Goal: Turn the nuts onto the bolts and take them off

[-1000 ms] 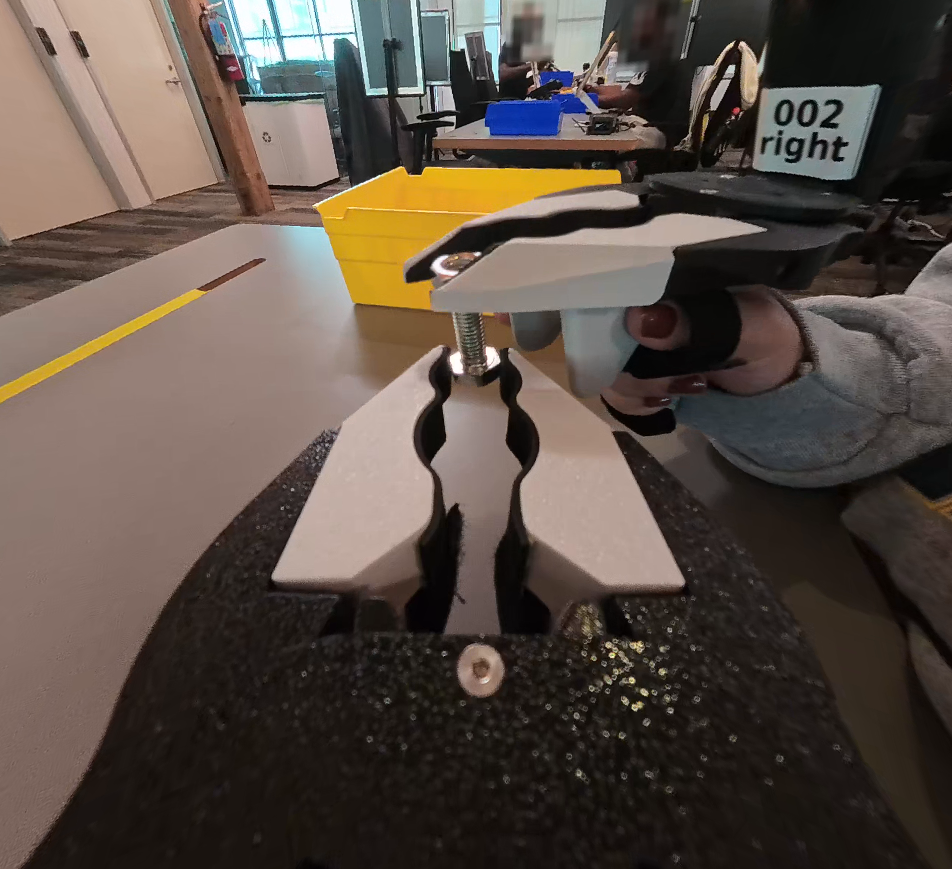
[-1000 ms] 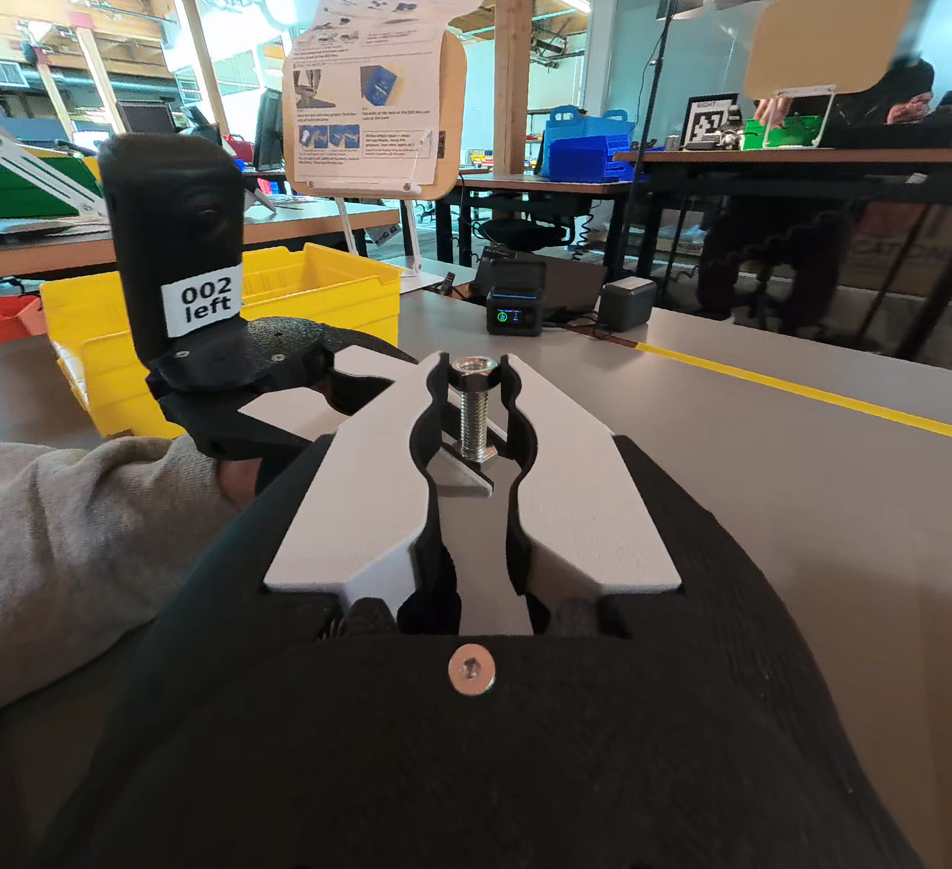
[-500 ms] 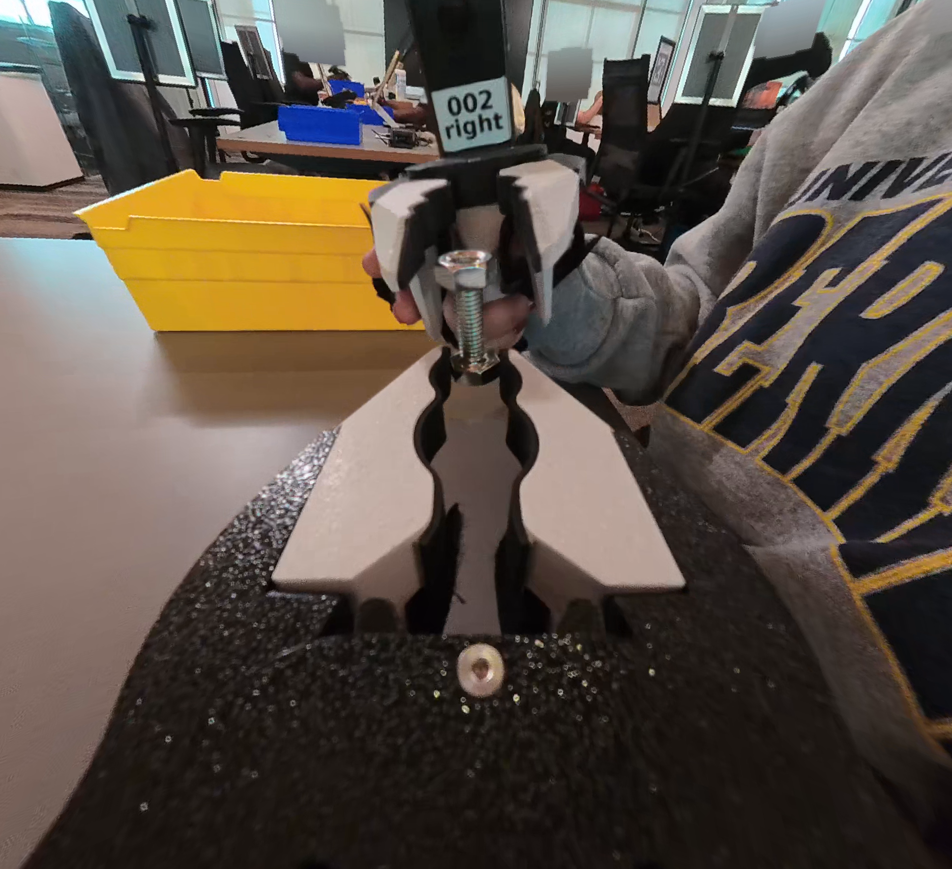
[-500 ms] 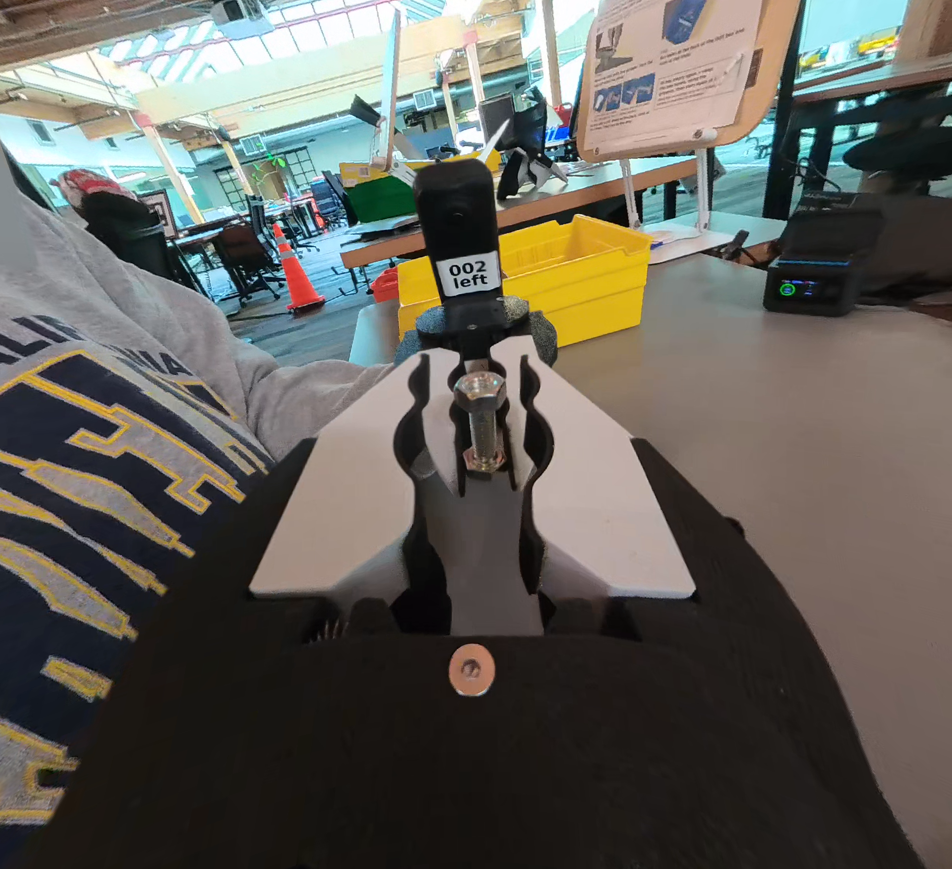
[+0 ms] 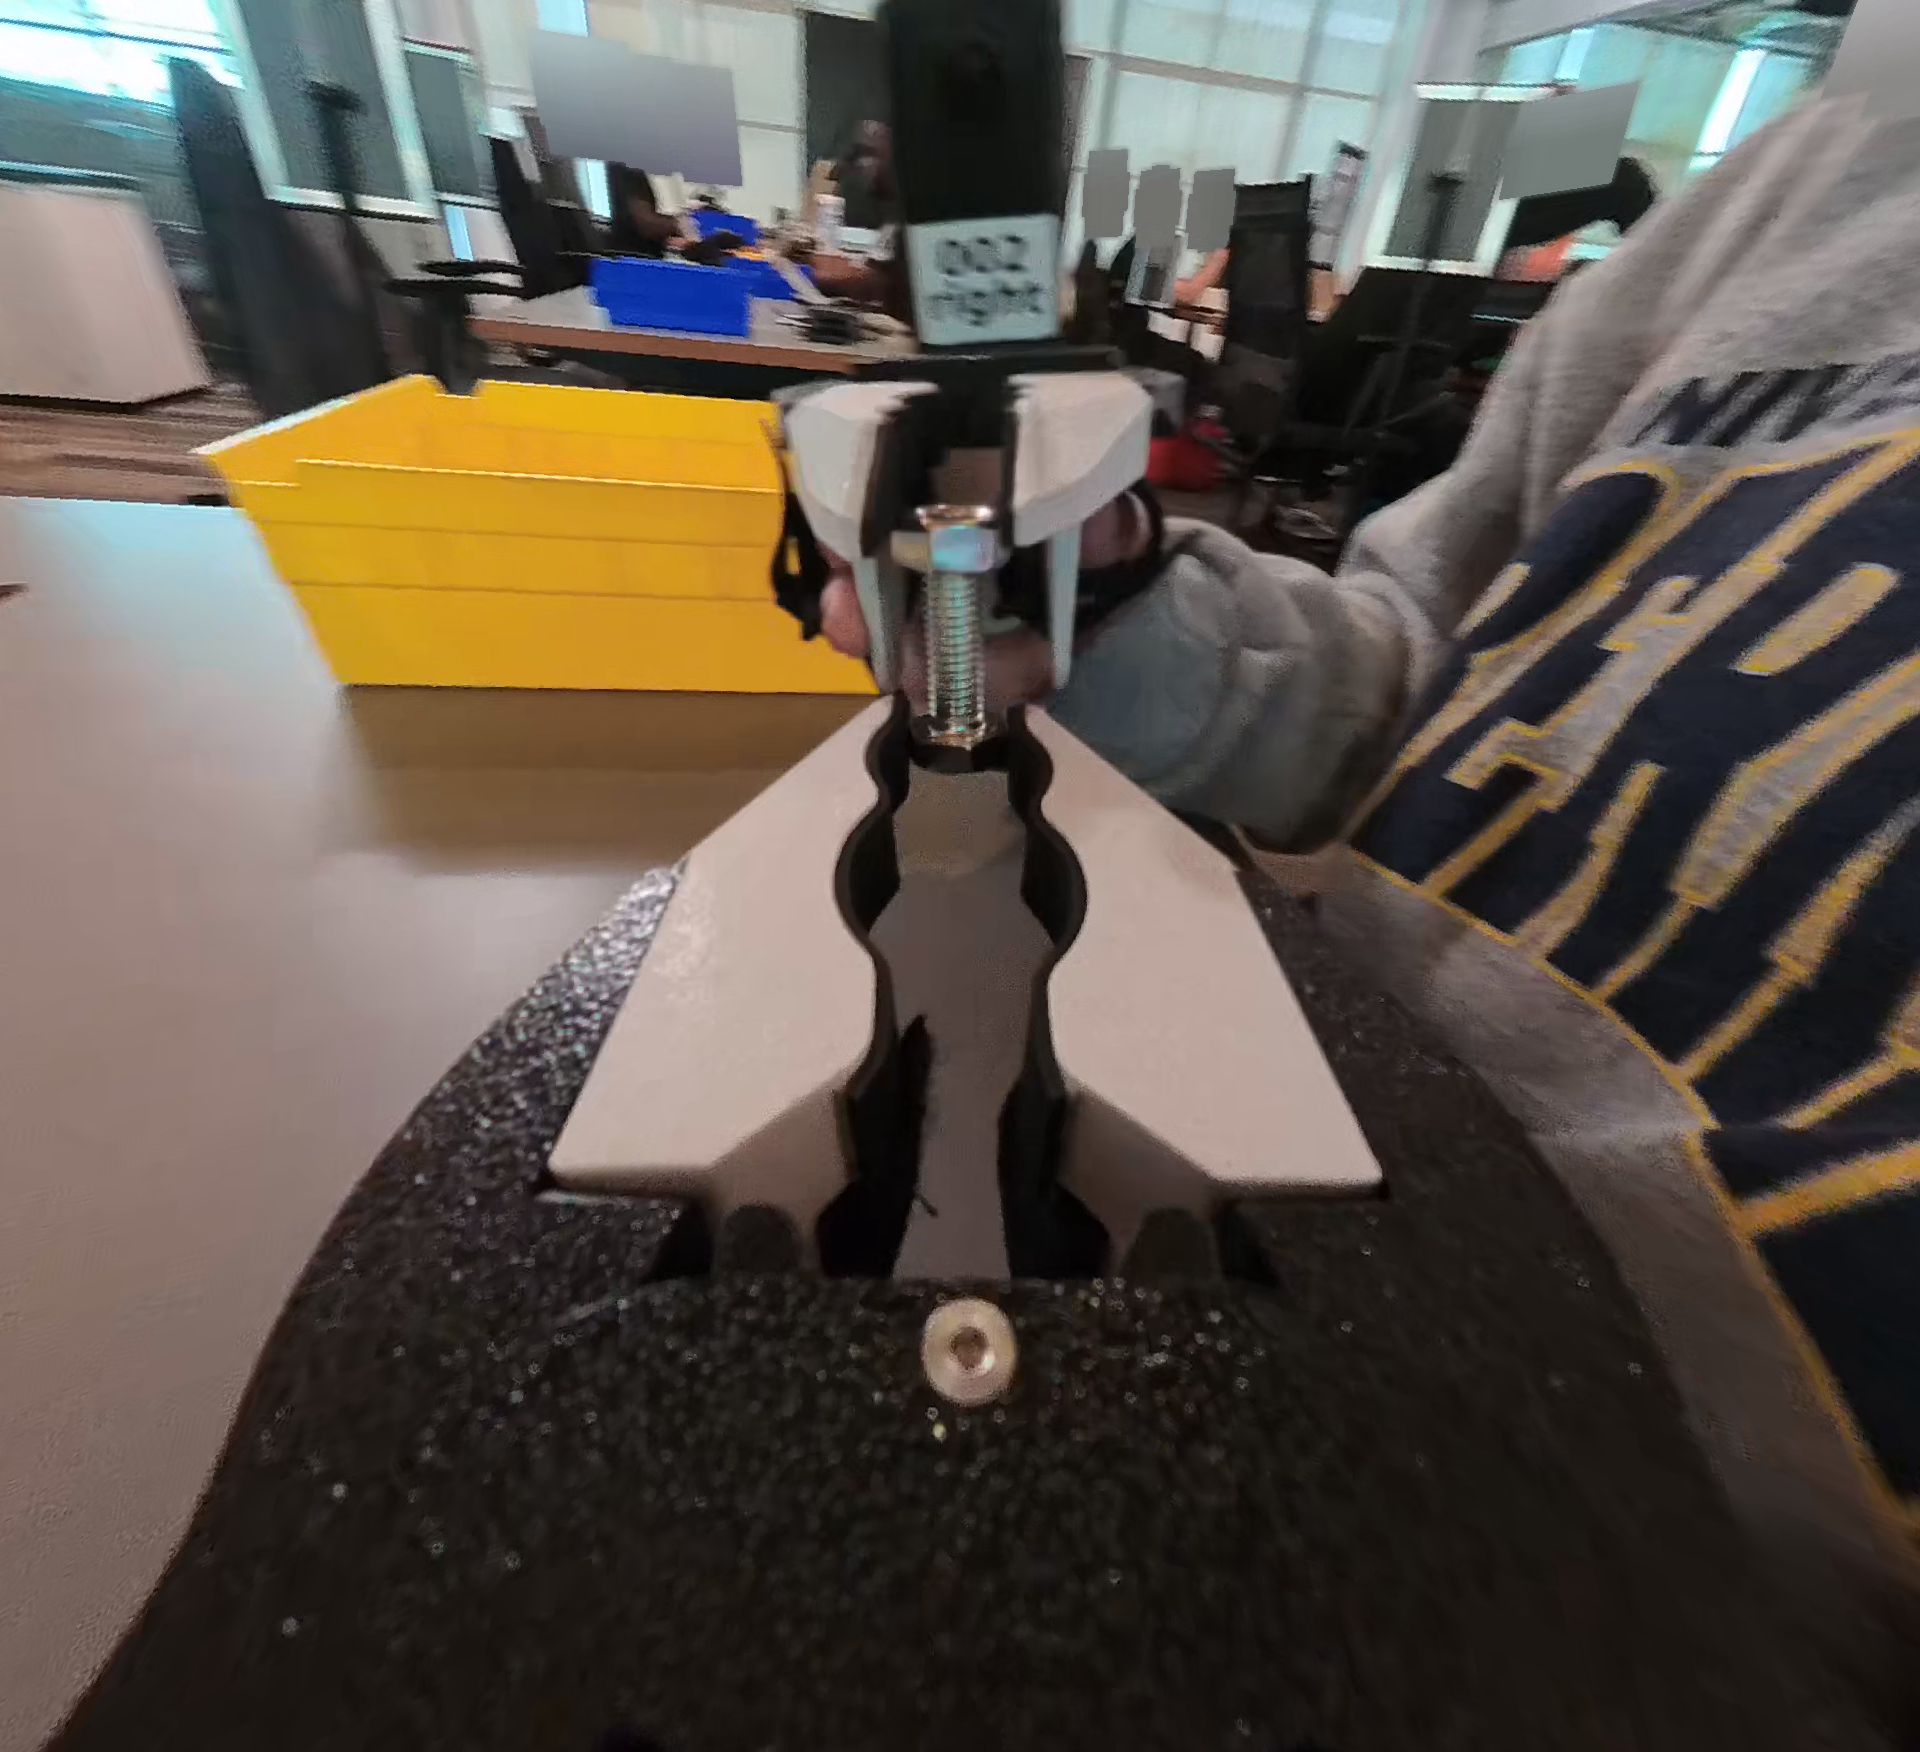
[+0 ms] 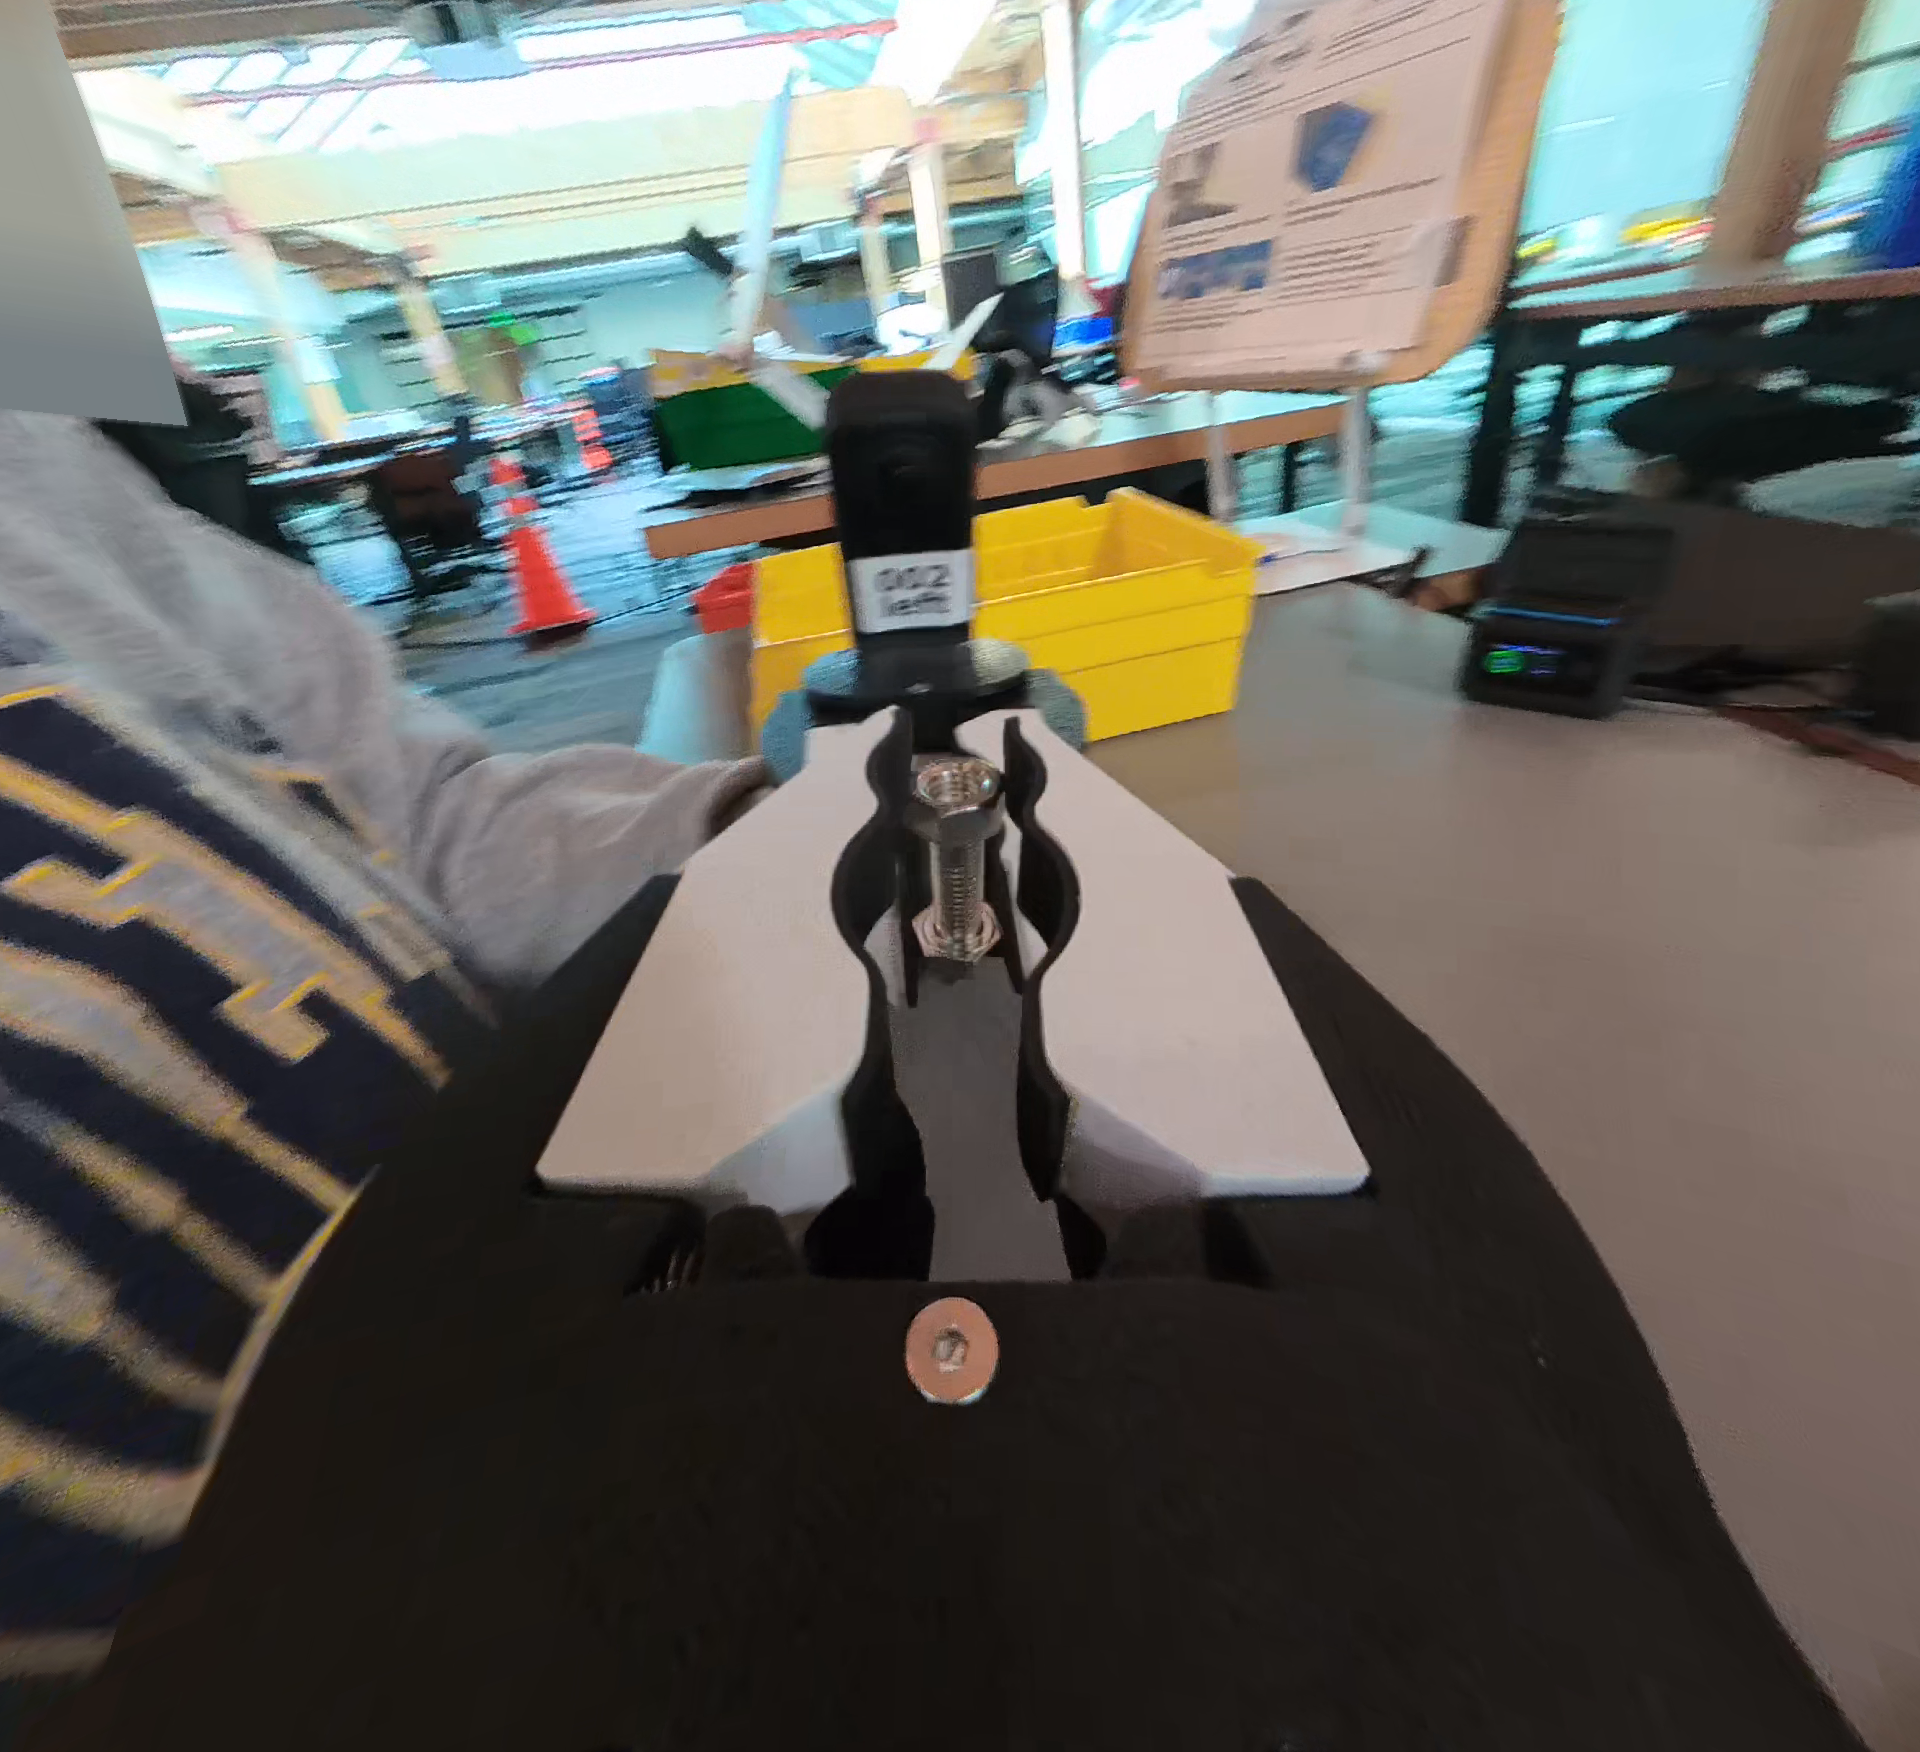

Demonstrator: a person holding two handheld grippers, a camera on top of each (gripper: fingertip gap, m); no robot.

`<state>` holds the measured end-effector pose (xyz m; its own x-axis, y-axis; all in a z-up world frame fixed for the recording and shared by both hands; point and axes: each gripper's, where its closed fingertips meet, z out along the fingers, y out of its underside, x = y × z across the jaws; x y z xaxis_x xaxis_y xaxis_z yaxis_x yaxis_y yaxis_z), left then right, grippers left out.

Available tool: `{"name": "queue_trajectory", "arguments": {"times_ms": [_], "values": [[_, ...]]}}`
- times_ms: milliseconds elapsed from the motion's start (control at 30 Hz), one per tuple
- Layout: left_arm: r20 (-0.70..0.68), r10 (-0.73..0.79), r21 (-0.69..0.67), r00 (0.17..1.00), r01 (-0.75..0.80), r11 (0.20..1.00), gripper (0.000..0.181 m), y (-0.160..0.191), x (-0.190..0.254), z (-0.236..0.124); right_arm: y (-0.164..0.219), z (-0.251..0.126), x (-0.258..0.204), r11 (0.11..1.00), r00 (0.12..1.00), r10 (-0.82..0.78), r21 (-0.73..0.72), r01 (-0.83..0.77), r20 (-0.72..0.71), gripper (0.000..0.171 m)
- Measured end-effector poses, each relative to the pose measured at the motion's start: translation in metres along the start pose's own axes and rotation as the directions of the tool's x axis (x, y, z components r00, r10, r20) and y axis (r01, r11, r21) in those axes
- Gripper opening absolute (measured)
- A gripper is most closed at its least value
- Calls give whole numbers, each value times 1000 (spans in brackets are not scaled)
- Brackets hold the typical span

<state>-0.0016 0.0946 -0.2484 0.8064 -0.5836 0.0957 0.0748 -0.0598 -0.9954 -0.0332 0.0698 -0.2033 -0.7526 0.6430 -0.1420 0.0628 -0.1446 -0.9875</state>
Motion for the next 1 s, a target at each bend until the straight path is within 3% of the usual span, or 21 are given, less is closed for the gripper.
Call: {"name": "queue_trajectory", "arguments": {"times_ms": [100, 133, 167, 300, 367, 567, 700, 833, 900, 1000], "values": [[139, 27, 6, 990, -28, 1000, 17, -1, -18, -3, -3, 3, 19, 995, 977, -66, 57, 79, -203, 15], [160, 46, -5, 986, -46, 999, 17, 0, -19, -2, -5, 1, 28, 991, 953, -82, 76, 108, -291, 0], [205, 53, -6, 977, -53, 999, 16, 0, -24, -2, -6, -1, 32, 986, 931, -100, 90, 140, -351, 0], [239, 68, -31, 969, -62, 998, 17, 4, -27, 2, -5, -1, 34, 972, 890, -167, 78, 220, -424, 0], [242, 55, -22, 969, -51, 998, 17, 3, -29, 1, -4, 0, 31, 975, 904, -168, 70, 212, -392, 0], [219, 105, -16, 970, -104, 994, 17, -2, -24, -1, -9, -2, 22, 976, 932, -188, 46, 213, -309, 36], [116, 143, -95, 983, -133, 987, 17, 6, -12, -1, 4, -12, 9, 962, 965, -212, -206, 179, -152, 47], [45, 157, -190, 987, -146, 971, 17, 21, -4, 1, 22, -29, 1, 834, 942, -331, -482, 269, -48, 42], [4, 125, -173, 992, -123, 977, 17, 21, 2, 4, 17, -27, -2, 847, 943, -331, -451, 281, -34, 48], [-30, 62, -69, 998, -64, 996, 17, 7, 7, 5, 11, -16, -13, 940, 982, -187, -292, 175, -13, 71]]}}
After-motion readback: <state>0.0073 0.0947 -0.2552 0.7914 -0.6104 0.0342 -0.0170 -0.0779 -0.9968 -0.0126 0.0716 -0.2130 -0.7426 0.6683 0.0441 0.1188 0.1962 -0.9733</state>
